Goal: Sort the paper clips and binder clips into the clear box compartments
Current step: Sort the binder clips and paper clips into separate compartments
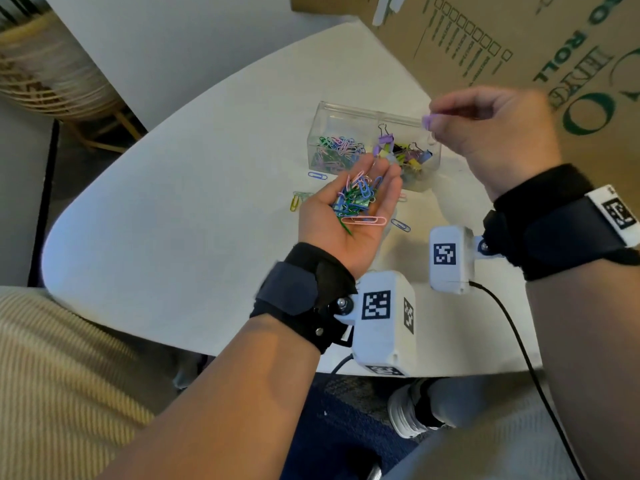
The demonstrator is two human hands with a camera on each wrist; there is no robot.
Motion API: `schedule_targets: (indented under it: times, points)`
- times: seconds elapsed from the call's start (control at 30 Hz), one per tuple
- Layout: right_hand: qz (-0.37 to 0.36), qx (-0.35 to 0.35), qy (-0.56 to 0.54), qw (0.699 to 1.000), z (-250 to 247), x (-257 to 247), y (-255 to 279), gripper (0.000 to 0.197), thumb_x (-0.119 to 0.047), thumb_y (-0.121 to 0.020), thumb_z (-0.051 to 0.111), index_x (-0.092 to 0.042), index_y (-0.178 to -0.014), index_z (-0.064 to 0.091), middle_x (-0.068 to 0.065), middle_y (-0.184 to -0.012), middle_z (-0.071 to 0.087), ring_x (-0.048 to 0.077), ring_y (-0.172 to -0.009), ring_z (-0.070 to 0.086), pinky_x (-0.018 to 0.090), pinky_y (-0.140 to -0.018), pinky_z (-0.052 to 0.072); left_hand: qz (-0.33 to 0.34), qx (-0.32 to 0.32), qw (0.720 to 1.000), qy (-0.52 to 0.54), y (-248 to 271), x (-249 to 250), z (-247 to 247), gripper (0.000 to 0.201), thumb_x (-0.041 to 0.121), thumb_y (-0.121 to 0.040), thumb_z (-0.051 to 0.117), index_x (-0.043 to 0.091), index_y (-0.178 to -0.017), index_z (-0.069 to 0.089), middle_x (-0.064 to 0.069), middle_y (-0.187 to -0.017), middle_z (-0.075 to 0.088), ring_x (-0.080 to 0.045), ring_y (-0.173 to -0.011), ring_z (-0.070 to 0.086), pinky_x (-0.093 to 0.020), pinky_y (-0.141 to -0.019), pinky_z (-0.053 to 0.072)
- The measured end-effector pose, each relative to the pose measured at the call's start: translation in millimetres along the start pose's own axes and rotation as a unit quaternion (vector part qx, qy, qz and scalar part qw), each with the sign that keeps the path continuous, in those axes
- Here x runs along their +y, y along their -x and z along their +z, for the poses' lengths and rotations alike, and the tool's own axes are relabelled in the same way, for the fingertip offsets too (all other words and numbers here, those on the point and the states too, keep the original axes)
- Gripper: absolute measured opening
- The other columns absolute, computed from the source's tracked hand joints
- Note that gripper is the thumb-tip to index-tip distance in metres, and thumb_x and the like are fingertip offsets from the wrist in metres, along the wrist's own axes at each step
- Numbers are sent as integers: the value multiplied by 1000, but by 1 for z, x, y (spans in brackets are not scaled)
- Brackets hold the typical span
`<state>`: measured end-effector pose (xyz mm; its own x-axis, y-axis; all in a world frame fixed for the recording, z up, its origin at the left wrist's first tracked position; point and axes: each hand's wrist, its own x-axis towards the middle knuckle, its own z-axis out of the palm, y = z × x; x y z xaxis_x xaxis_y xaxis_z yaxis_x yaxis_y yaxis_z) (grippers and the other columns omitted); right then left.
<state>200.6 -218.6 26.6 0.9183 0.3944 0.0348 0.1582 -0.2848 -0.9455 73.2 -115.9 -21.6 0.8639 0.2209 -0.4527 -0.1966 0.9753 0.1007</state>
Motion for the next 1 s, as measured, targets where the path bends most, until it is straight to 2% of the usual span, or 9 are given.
schedule_targets:
  times: [0.13,0.3,0.4,0.6,0.67,0.77,0.83,0.93,1.0]
  points:
    - [-40,-56,198,978,3,-8,7,26,-24,-87,67,-30,-112,69,-7,-109,67,4,-103,60,21,-91,45,14,11,1000,-13,-2,5,1,33,18,-97,38,-4,-104,62,-19,-93,67,-34,-87,64,-41,-81,53]
    - [-93,-172,239,951,10,-42,32,11,-23,-83,71,-26,-93,74,-11,-83,71,2,-71,62,7,-62,44,45,15,998,-39,-1,7,10,33,18,-99,36,-2,-103,63,-19,-88,68,-30,-80,66,-38,-85,51]
    - [-98,-205,285,931,19,-53,46,6,-27,-77,75,-29,-83,75,-15,-69,70,-4,-65,62,8,-62,47,61,4,996,-61,0,6,10,36,22,-100,32,0,-104,61,-19,-91,67,-29,-80,66,-38,-91,47]
    - [-126,-190,355,907,32,-65,62,8,-28,-78,73,-35,-81,72,-13,-75,66,12,-76,62,24,-66,48,41,-30,997,-60,9,8,17,51,25,-102,29,-2,-77,65,-17,-63,66,-26,-55,68,-28,-50,55]
    - [-121,-170,368,906,32,-64,60,7,-26,-77,71,-33,-78,69,-16,-68,60,13,-73,56,24,-61,40,48,-50,996,-58,10,9,20,51,27,-102,27,-3,-85,65,-20,-72,68,-27,-67,70,-32,-57,56]
    - [-119,-150,378,906,27,-64,57,11,-30,-74,74,-30,-85,70,-14,-72,63,9,-64,50,24,-62,37,70,-51,994,-65,14,14,24,45,28,-101,24,-1,-107,58,-22,-116,63,-27,-105,61,-39,-72,52]
    - [-118,-175,374,903,25,-67,59,25,-34,-70,78,-35,-92,67,-13,-78,65,2,-63,51,25,-63,39,73,-60,994,-48,13,16,24,44,28,-100,25,-1,-114,55,-21,-125,58,-31,-100,61,-36,-74,53]
    - [-130,-205,387,889,32,-66,62,44,-35,-69,78,-37,-109,61,-11,-88,64,10,-72,54,27,-67,44,62,-60,996,-33,10,14,23,40,29,-99,29,2,-108,57,-16,-91,62,-28,-72,64,-31,-60,56]
    - [-149,-196,411,878,41,-58,63,44,-35,-73,74,-32,-115,61,-6,-97,67,20,-88,59,32,-77,48,63,-44,996,-47,8,12,18,38,28,-99,31,3,-104,60,-14,-85,66,-25,-73,66,-33,-68,57]
